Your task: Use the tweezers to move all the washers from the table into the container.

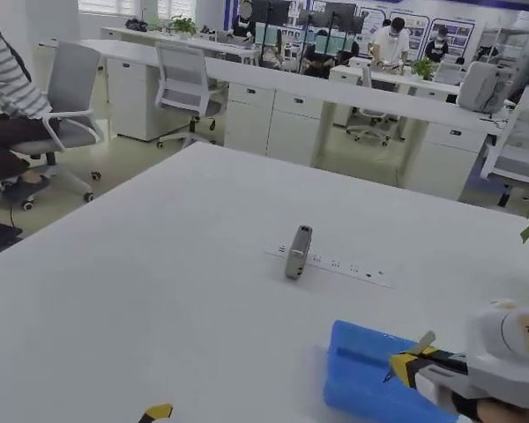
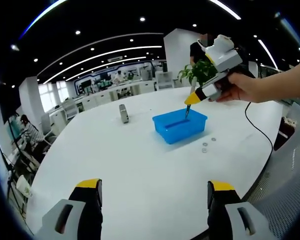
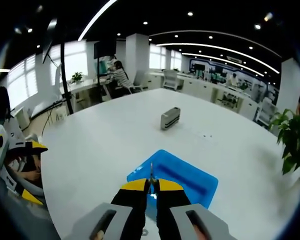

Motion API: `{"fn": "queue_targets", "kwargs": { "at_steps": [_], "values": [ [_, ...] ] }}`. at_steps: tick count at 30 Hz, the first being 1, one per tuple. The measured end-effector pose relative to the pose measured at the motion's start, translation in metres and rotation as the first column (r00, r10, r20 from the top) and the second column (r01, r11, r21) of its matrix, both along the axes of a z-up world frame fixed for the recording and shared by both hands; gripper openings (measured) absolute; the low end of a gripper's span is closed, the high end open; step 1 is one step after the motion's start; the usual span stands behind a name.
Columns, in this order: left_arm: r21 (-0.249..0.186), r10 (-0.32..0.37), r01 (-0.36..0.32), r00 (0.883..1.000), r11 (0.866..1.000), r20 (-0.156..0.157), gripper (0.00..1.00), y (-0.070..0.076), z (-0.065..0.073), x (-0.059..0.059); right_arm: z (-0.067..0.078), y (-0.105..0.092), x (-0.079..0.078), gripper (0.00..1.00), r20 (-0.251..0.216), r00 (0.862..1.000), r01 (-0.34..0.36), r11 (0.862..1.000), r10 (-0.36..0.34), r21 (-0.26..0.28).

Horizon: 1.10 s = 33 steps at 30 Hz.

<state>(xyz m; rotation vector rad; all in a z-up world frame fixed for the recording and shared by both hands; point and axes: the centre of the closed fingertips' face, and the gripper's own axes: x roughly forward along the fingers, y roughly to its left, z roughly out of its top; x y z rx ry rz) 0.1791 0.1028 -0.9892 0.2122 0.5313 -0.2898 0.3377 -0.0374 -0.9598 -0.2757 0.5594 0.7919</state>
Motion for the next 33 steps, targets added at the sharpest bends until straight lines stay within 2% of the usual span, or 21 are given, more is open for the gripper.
{"fn": "queue_targets", "kwargs": {
  "at_steps": [7,18,27,33],
  "values": [
    [0.000,0.010,-0.010,1.000,1.000,0.006,0.88,0.002,0.001,0.000,-0.010,-0.003,-0.021,0.02,-0.036,0.999,-0.005,1.000,0.005,0.013],
    [0.000,-0.015,0.015,1.000,1.000,0.005,0.88,-0.003,0.001,0.000,-0.027,-0.008,-0.040,0.02,-0.091,0.996,0.008,1.000,-0.006,0.024],
    [-0.007,-0.015,0.015,1.000,1.000,0.002,0.88,-0.001,0.002,0.000,-0.051,-0.014,-0.054,0.02,-0.139,0.990,0.012,1.000,-0.012,-0.001],
    [-0.004,-0.018,0.018,1.000,1.000,-0.008,0.88,-0.002,0.000,0.000,-0.061,-0.017,-0.062,0.03,-0.142,0.990,-0.008,0.999,0.003,-0.038]
  ]
}}
